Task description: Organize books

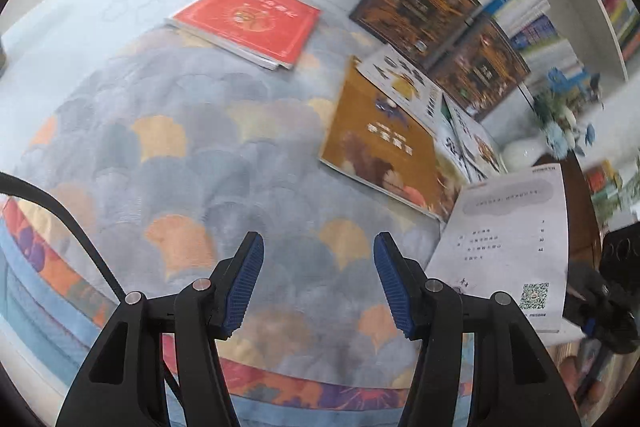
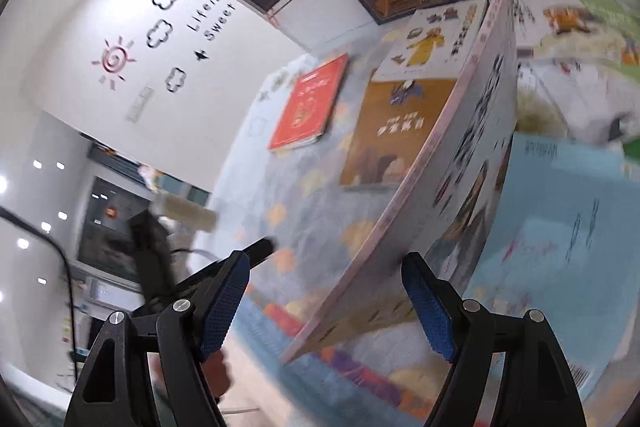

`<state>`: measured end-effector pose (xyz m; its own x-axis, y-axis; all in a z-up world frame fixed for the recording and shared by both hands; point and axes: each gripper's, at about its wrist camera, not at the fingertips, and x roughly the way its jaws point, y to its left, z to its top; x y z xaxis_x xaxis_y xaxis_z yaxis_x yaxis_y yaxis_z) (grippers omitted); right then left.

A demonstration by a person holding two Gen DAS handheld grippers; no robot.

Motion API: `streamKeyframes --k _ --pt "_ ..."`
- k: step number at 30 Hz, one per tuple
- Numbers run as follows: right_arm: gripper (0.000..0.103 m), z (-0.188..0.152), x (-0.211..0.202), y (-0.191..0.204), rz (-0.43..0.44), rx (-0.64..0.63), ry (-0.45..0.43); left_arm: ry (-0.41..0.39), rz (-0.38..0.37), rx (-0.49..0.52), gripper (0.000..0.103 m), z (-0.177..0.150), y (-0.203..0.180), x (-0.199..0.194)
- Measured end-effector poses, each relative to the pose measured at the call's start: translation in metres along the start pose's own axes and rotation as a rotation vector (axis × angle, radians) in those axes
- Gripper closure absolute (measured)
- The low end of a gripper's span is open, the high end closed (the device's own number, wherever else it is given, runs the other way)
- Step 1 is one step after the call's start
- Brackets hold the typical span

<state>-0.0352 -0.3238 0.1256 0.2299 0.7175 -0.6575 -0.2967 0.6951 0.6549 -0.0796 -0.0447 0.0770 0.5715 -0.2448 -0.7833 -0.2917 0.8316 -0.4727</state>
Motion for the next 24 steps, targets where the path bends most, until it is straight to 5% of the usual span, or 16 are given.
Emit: streamKeyframes --k 5,8,14,20,22,24 --pt "0.025 0.037 0.018 0.025 -0.083 -0.120 0.008 -0.019 -0.014 0.047 0.049 0.008 -0.014 -0.003" --pt "0.025 0.037 0.027 0.030 -0.061 -0.134 0.041 -0.026 0.001 0.073 0.049 0.021 -0.019 -0.003" --pt "0.026 0.009 0.036 -0.009 -0.083 0.086 0.052 0.040 -0.008 0.132 0.049 0.046 -0.011 0.020" --pt "0.062 -0.024 0.079 -0.038 -0.270 0.244 0.088 0.193 -0.044 0.169 0.049 0.063 -0.001 0.071" --pt "0.064 -0.029 0.093 -0.039 -0.341 0.230 0.066 0.237 -0.051 0.213 0.050 0.065 -0.002 0.088" --pt "0.068 -0.032 0.102 -0.038 -0.415 0.231 0.039 0.272 -0.068 0.262 0.061 0.065 -0.004 0.101"
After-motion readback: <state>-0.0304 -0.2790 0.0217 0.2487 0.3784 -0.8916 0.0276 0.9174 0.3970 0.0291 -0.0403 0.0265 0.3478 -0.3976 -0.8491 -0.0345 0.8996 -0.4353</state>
